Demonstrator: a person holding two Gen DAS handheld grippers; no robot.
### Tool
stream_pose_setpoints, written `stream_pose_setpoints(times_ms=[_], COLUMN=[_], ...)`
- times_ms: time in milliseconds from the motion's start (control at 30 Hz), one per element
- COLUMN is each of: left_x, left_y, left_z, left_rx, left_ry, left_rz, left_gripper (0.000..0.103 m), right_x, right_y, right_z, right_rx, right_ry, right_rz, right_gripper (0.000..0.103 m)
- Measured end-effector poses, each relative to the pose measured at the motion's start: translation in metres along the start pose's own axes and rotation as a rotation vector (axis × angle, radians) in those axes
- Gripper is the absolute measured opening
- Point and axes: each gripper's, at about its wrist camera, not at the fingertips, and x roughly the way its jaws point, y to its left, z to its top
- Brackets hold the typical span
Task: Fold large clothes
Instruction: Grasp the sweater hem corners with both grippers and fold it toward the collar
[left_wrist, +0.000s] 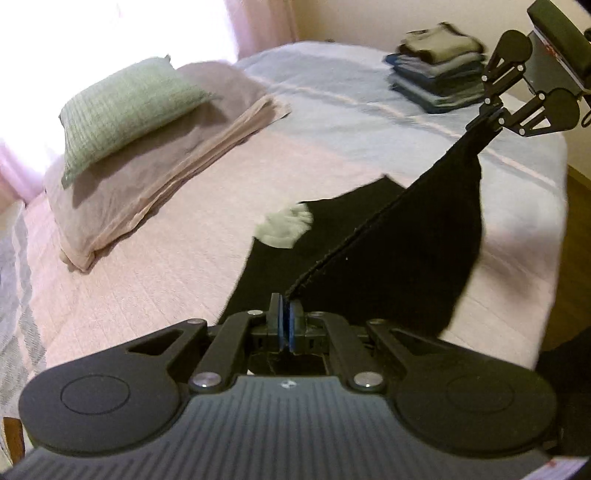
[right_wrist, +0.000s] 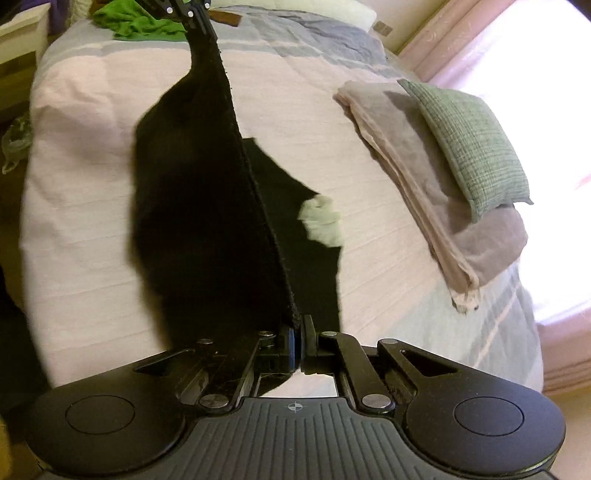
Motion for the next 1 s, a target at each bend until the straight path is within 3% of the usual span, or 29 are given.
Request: stream_pose_setpoints(times_ms=[167,367,667,900,1000], left_x=[0.071,0.152,0.251,0.317,0.334], left_y=[0.049,0.097,0.146,0.158,0.160], left_z=[0.030,0.042,0.033,0.009,-0.002], left_rx=[-0.059,-0.108,-0.165,-0.234,-0.272], left_ry=[0.087,0.177,0.243,0.273,0.271], left_rz=[-0.013,-0.055,-0.113,-0.136,-0.135], left_gripper=[0.000,0.001,0.001,0.001,0.006], right_x=[0.066,0.143,0.231,0.290,0.308], right_y=[-0.079,-0.144,-0.179,-0.186,-0.187], right_z=[-0.007,-0.006,-0.001,-0.013,-0.022], right_rx=[0.011,0.039,0.128,0.216,0.298], right_ry=[0.017,0.056,0.125,0.162,0.168], right_rz=[0.097,0.161,0.190,0.213,0.226], right_gripper=[0.000,0.000,0.000,0.000,0.000])
